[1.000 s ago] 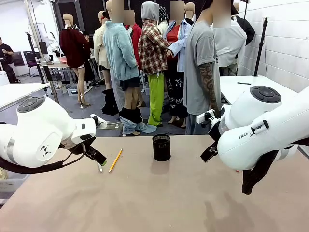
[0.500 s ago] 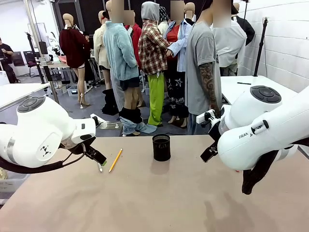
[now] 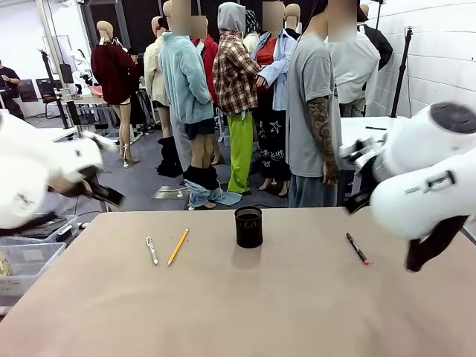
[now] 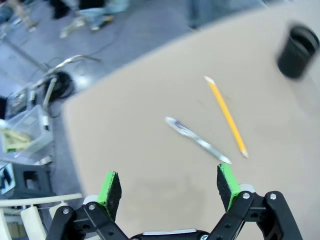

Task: Place the pens into the pen holder.
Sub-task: Pick up a writing instrument from the table and place it into the Pen holder.

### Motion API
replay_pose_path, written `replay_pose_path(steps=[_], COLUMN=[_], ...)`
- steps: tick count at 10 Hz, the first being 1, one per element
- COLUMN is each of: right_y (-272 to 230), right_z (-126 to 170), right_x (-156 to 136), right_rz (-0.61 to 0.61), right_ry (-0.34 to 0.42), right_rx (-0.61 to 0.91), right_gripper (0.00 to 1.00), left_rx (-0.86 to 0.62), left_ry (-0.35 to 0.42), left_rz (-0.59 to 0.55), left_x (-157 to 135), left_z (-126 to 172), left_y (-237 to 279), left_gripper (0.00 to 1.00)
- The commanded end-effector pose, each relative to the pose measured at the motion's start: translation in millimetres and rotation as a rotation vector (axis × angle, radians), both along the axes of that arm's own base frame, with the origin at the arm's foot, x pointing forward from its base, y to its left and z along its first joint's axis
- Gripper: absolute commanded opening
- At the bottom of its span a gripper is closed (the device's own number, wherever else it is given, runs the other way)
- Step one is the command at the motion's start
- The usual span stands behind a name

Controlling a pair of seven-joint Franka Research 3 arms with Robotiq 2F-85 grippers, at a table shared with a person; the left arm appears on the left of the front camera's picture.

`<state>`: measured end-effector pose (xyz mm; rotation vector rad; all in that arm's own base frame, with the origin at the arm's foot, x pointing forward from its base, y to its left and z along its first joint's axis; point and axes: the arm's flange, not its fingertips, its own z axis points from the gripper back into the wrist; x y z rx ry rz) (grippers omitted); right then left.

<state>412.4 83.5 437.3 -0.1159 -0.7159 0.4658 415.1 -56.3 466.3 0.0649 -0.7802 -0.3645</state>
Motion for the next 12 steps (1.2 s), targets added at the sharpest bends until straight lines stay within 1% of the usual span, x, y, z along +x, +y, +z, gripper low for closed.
replay_pose_path(steps=[1, 2, 3, 4, 5, 6, 7, 8, 9, 10, 11, 12], right_y=[-41.2, -75.8, -103.7, -125.9, -142.5, -160.1, -169.5, -175.2, -174.4, -165.3, -148.7, -129.6], right_z=[17.2, 33.8, 44.0, 46.3, 43.8, 36.3, 30.2, 26.6, 23.9, 25.4, 35.2, 44.5], right_x=[-48.3, -74.4, -104.9, -135.7, -166.0, -190.0, -209.4, -218.9, -219.3, -200.6, -175.2, -146.0], right_rz=[-0.171, -0.207, -0.241, -0.273, -0.266, -0.307, -0.342, -0.349, -0.341, -0.288, -0.206, -0.120], right_ry=[-0.087, -0.145, -0.190, -0.223, -0.234, -0.272, -0.277, -0.276, -0.269, -0.271, -0.271, -0.239], right_rx=[-0.016, 0.022, 0.052, 0.075, 0.094, 0.105, 0.101, 0.117, 0.129, 0.128, 0.119, 0.094], right_gripper=[1.00, 1.00, 1.00, 1.00, 1.00, 1.00, 1.00, 1.00, 1.00, 1.00, 1.00, 1.00], left_rx=[0.022, -0.007, -0.032, -0.044, -0.090, -0.117, -0.125, -0.138, -0.142, -0.151, -0.151, -0.151], left_ry=[-0.095, -0.137, -0.148, -0.154, -0.170, -0.172, -0.157, -0.155, -0.172, -0.153, -0.153, -0.153], left_rz=[0.178, 0.205, 0.238, 0.303, 0.277, 0.301, 0.334, 0.363, 0.346, 0.349, 0.349, 0.349], left_x=[-87.3, -114.4, -137.7, -161.9, -182.6, -193.8, -203.0, -209.7, -213.1, -125.1, -125.1, -125.1], left_z=[10.2, 21.2, 24.5, 24.3, 22.1, 17.7, 13.8, 10.9, 10.6, 121.3, 121.3, 121.3], left_y=[41.6, 67.1, 93.4, 118.3, 138.6, 162.5, 175.6, 181.6, 179.7, 218.0, 218.0, 218.0], left_gripper=[1.00, 1.00, 1.00, 1.00, 1.00, 1.00, 1.00, 1.00, 1.00, 1.00, 1.00, 1.00])
